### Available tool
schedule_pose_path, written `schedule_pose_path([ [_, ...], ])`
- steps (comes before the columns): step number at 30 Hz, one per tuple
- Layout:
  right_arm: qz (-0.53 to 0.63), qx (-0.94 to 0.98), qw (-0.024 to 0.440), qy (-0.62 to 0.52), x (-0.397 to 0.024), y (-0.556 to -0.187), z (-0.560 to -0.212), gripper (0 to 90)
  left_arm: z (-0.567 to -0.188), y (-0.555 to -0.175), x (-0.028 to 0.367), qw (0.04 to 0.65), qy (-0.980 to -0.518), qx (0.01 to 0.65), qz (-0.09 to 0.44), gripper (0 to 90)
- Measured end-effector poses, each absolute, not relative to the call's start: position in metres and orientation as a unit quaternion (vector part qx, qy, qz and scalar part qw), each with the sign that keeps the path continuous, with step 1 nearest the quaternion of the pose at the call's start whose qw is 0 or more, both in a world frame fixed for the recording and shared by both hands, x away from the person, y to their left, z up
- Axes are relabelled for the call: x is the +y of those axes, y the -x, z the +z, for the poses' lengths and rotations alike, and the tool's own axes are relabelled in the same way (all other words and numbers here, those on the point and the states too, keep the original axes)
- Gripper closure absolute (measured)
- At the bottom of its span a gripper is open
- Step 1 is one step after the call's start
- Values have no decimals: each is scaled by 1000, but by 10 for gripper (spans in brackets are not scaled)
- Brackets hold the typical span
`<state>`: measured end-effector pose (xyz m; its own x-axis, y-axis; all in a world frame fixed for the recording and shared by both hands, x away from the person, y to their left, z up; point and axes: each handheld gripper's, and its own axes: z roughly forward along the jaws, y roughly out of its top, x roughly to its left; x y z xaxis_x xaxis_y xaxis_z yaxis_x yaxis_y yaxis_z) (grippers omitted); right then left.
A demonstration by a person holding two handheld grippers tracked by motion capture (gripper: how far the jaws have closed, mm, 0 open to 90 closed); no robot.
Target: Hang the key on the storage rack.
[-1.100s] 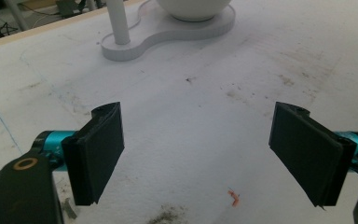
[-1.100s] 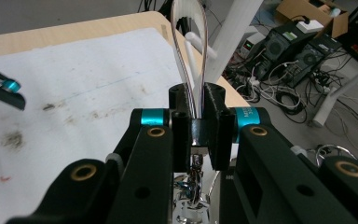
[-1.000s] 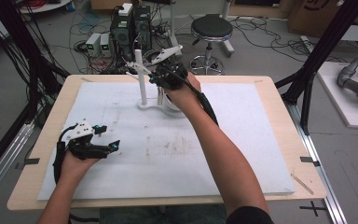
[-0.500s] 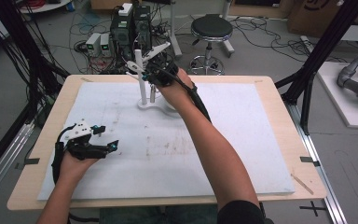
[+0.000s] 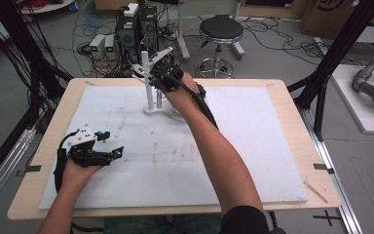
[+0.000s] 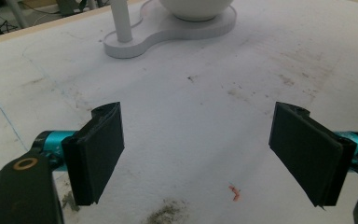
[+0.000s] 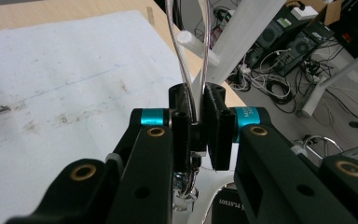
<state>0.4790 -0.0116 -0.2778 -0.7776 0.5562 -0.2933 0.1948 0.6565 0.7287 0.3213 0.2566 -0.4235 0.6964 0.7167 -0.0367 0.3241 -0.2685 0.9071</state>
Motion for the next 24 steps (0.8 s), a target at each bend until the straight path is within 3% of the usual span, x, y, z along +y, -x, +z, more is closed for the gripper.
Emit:
schedule_pose_path([
  [24,323,883,247,-234,-12,-487,-300,816,-424,-321,258,500,-772,338,196,179],
])
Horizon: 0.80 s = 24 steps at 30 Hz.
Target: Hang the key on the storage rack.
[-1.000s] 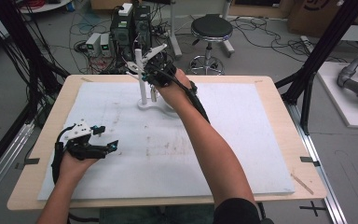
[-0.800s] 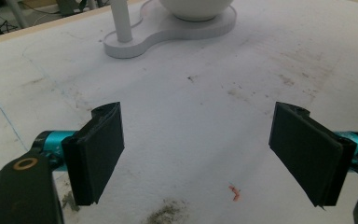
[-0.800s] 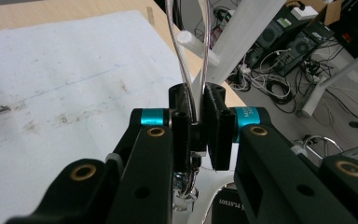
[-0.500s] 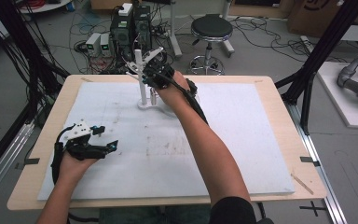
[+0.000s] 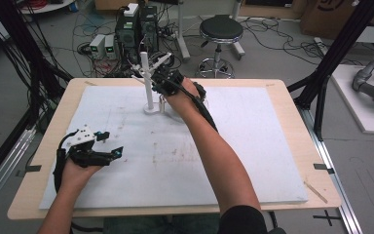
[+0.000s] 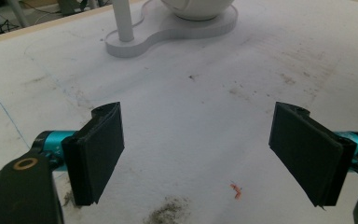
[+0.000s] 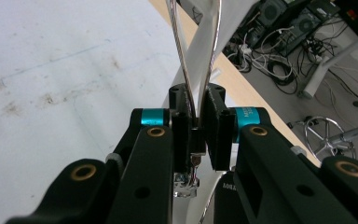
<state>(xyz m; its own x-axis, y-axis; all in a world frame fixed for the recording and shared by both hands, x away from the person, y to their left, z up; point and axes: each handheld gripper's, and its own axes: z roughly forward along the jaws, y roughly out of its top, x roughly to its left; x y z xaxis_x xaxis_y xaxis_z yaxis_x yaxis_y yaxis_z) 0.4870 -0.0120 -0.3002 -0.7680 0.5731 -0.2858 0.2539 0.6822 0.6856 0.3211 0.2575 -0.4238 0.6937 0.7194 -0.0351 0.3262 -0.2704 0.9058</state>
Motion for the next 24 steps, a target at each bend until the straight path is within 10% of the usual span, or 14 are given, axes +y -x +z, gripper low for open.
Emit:
schedule_pose_path([
  [4,322,884,248,-232,-12,-484,-300,680,-424,-321,257,500,-773,338,195,179],
  [24,359,866,255,-237,-66,-444,-283,563,-424,-320,254,496,-777,333,197,179],
])
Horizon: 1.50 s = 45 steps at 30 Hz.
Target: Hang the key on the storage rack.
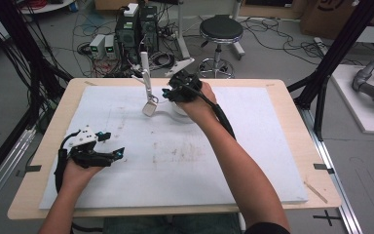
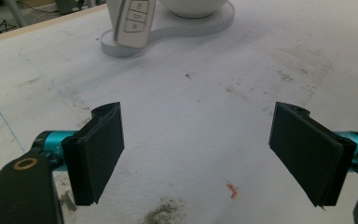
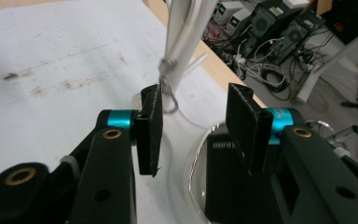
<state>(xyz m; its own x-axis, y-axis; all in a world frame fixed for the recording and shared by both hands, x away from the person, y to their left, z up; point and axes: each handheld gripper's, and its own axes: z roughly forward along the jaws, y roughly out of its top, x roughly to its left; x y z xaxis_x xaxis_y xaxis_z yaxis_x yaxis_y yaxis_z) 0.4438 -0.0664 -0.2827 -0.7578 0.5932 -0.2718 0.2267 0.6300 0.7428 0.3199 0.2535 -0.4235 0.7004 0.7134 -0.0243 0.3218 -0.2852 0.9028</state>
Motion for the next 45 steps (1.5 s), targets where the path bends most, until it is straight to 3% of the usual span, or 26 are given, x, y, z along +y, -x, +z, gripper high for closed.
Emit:
schedule_pose_path([
  [4,356,865,245,-254,-86,-433,-281,510,-423,-319,255,496,-777,333,199,179],
  [10,377,849,255,-268,-114,-420,-284,513,-423,-319,255,495,-778,333,198,179],
  [22,413,823,256,-294,-165,-393,-296,432,-423,-319,255,494,-778,333,201,179],
  [45,441,808,214,-326,-225,-338,-367,298,-421,-318,256,500,-775,329,205,179],
])
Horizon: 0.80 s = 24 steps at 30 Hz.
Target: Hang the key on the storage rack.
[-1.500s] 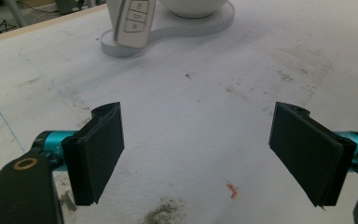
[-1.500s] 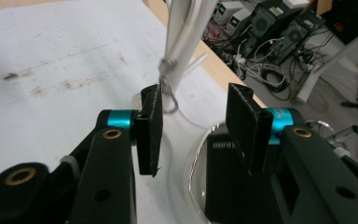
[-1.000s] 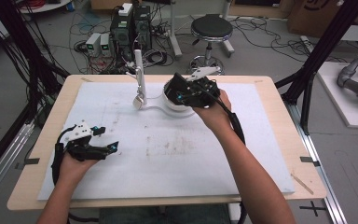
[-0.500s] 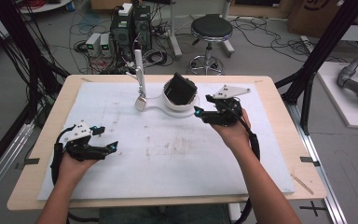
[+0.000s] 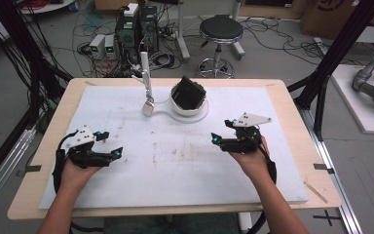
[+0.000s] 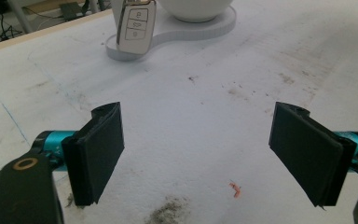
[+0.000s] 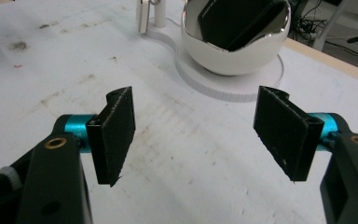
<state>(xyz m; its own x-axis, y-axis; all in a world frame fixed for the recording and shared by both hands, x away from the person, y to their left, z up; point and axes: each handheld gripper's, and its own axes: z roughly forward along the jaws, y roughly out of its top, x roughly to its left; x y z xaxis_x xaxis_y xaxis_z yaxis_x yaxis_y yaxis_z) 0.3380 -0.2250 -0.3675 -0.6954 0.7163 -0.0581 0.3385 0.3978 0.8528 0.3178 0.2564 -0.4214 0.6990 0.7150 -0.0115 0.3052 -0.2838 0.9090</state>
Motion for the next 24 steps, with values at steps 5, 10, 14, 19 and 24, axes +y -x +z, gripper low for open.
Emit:
schedule_pose_path([
  [5,426,816,205,-331,-227,-331,-388,278,-419,-317,256,501,-775,325,207,179],
  [10,413,822,200,-338,-227,-333,-399,261,-419,-317,256,502,-775,324,206,179],
  [14,403,827,195,-340,-226,-336,-406,248,-420,-319,255,503,-774,324,205,179],
  [19,390,833,188,-345,-225,-341,-411,242,-422,-320,254,502,-776,325,199,179],
  [24,384,834,187,-349,-229,-342,-414,242,-423,-321,252,503,-778,322,197,179],
])
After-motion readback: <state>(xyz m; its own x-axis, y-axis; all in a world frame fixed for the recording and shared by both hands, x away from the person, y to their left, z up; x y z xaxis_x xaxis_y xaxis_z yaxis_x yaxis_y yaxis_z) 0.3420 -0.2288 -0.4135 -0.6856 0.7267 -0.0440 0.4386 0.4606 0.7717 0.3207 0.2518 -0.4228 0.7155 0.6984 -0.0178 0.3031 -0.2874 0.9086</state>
